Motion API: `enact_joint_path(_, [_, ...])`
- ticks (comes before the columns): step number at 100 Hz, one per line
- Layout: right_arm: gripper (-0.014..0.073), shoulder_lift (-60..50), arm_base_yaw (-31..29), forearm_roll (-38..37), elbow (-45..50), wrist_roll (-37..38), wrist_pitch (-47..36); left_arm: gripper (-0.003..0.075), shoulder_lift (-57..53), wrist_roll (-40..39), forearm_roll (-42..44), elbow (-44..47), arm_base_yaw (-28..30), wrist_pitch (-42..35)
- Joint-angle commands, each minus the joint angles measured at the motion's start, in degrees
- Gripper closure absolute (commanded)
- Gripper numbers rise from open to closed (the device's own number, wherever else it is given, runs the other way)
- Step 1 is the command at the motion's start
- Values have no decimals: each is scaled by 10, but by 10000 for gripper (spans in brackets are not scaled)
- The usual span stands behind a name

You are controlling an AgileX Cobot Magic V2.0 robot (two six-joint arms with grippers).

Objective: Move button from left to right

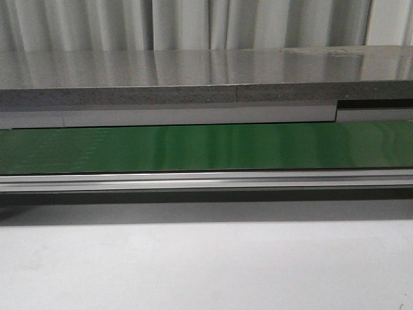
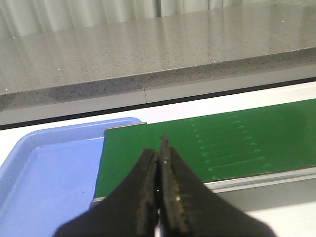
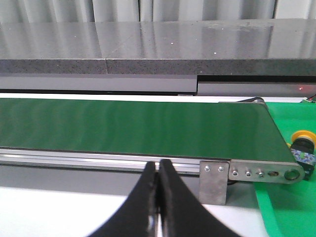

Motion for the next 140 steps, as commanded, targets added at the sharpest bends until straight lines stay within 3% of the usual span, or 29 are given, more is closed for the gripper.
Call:
enact_joint_path(1, [662,-9,-1,-5,-10,0,-50,739,6,-1,-7,-17,-5,-48])
enact_joint_path(86, [662,-9,-1,-5,-10,0,-50,739,4,-1,-7,-4,-5,-69])
enact_joint_path(111, [662,-9,-1,-5,-10,0,-50,739,-67,-8,7,25,-5,-97])
enact_joint_path(131, [662,-9,-1,-5,-10,0,-50,739,-146,-156,109,90,1,-97])
enact_joint_path(140, [662,-9,-1,-5,-10,0,-50,739,-174,-169,116,118,1,-97])
